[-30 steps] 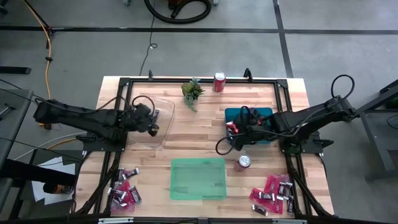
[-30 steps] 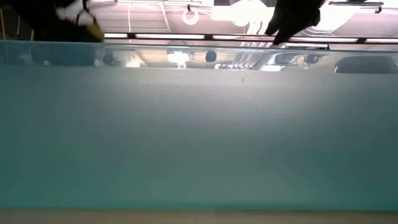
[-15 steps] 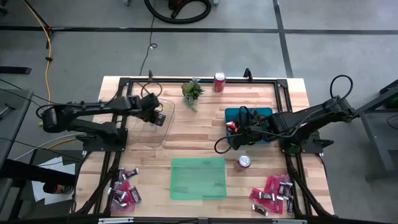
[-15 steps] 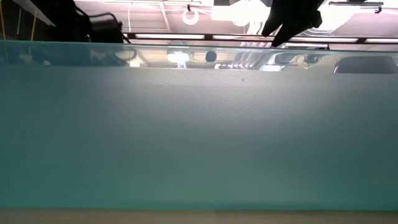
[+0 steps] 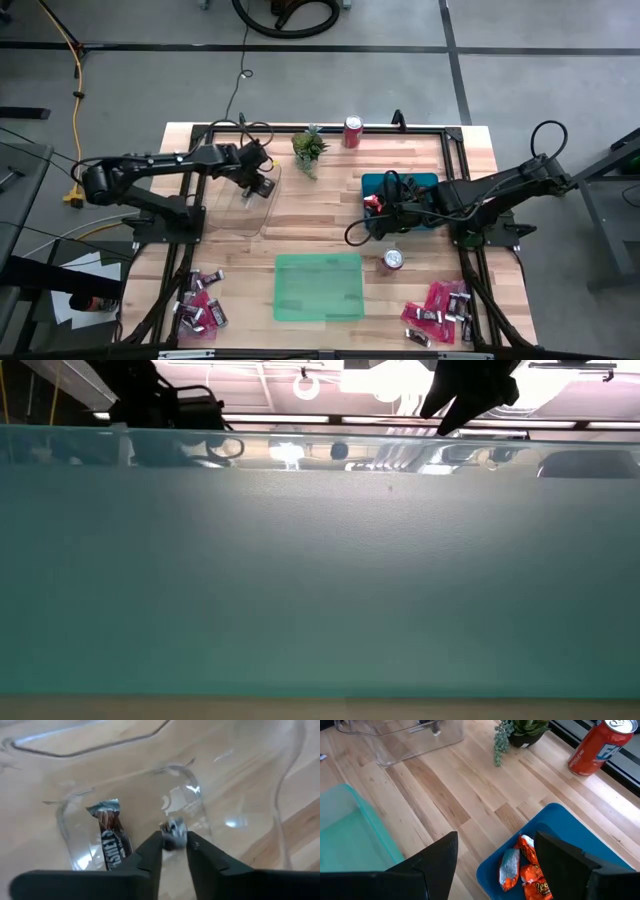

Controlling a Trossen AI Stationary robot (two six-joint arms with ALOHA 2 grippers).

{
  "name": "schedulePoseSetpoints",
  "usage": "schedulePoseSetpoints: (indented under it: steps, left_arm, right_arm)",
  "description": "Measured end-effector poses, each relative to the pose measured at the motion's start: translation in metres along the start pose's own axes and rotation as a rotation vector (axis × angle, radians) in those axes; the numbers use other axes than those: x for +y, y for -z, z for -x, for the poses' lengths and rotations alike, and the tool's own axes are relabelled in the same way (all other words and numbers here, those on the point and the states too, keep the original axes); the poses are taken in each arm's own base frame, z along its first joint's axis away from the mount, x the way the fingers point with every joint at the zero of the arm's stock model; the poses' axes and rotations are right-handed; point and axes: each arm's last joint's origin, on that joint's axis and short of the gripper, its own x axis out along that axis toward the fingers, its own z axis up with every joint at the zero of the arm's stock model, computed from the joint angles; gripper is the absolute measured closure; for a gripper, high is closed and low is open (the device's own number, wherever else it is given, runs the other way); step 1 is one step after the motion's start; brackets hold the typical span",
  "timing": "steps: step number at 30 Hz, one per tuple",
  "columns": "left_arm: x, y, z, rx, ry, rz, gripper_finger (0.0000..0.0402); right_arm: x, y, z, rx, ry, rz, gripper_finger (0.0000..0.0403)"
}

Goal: Sort candy
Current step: Put the brown chocolate bar into the transparent bin

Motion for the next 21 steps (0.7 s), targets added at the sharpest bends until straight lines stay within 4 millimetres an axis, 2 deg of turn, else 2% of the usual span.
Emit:
schedulePoseSetpoints:
  steps: [7, 12, 16, 21]
  left_arm:
    - [-0.003, -0.006, 0.016, 0.037, -0.023, -0.065, 0.0242]
    - [-0.006, -0.008, 0.036, 0.049, -0.016, -0.073, 0.0207]
    - [-0.015, 0.009, 0.054, 0.042, 0.046, -0.064, 0.0199]
    - [-0.039, 0.043, 0.086, -0.036, 0.178, -0.092, 0.0199]
  right_arm:
    - [0.0, 0.0, 0.0, 0.004, -0.004, 0.0, 0.0146]
    - [0.0, 0.0, 0.0, 0.004, -0.004, 0.0, 0.0146]
    - [0.0, 0.001, 0.0, 0.017, -0.017, 0.0, 0.0146]
    - [0.001, 0.001, 0.0, 0.026, -0.025, 0.003, 0.0146]
